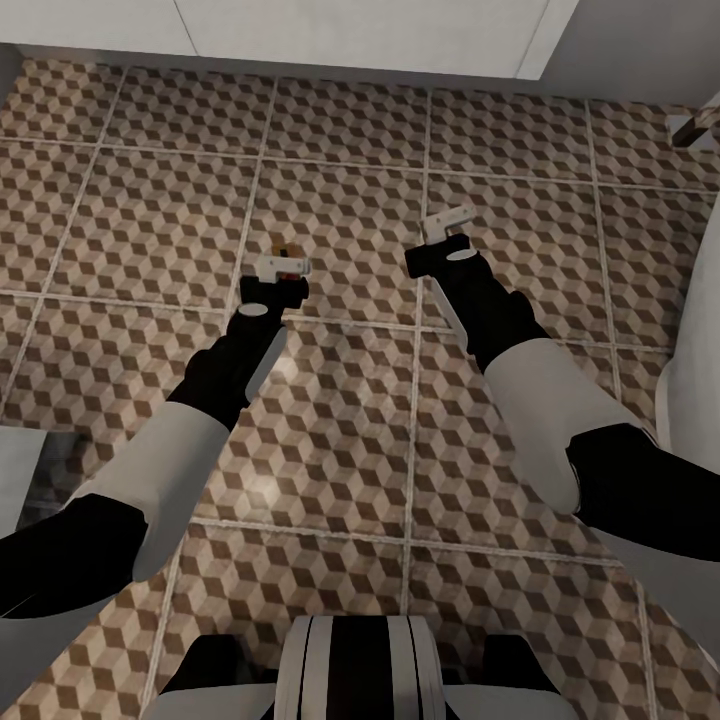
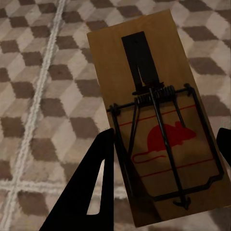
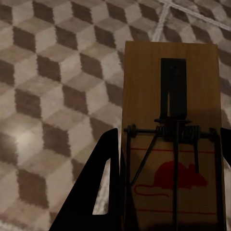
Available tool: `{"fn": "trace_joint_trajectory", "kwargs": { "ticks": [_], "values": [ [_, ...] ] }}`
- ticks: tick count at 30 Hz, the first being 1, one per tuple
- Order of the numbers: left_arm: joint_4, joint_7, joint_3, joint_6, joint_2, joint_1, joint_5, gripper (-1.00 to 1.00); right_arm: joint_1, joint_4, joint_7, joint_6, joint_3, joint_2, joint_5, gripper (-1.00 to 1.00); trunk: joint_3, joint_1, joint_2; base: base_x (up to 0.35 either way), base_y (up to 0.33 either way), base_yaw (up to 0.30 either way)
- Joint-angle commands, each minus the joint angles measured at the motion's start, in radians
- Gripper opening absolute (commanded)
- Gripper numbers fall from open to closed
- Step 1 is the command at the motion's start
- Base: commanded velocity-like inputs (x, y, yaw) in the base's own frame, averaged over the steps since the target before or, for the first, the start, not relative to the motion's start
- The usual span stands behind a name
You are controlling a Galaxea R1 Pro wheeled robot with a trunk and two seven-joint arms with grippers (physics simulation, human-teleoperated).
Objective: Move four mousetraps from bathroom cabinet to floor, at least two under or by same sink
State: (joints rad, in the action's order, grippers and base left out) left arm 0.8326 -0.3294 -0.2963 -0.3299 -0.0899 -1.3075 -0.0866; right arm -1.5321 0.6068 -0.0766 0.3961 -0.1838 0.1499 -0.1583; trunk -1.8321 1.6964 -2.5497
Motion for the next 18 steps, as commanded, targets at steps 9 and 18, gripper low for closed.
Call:
{"fn": "trace_joint_trajectory", "kwargs": {
  "ticks": [9, 18],
  "values": [
    [0.007, -0.011, -0.004, -0.005, 0.0, 0.03, -0.006, -1.0, 0.0, -0.007, -0.002, 0.006, -0.003, -0.001, -0.006, -1.0, -0.001, 0.0, 0.0, 0.075, 0.0, 0.0],
    [0.006, -0.01, -0.004, -0.005, -0.001, 0.032, -0.005, -1.0, 0.0, -0.012, -0.001, 0.004, -0.004, 0.0, -0.005, -1.0, -0.001, 0.0, 0.0, 0.301, 0.0, 0.0]
  ]
}}
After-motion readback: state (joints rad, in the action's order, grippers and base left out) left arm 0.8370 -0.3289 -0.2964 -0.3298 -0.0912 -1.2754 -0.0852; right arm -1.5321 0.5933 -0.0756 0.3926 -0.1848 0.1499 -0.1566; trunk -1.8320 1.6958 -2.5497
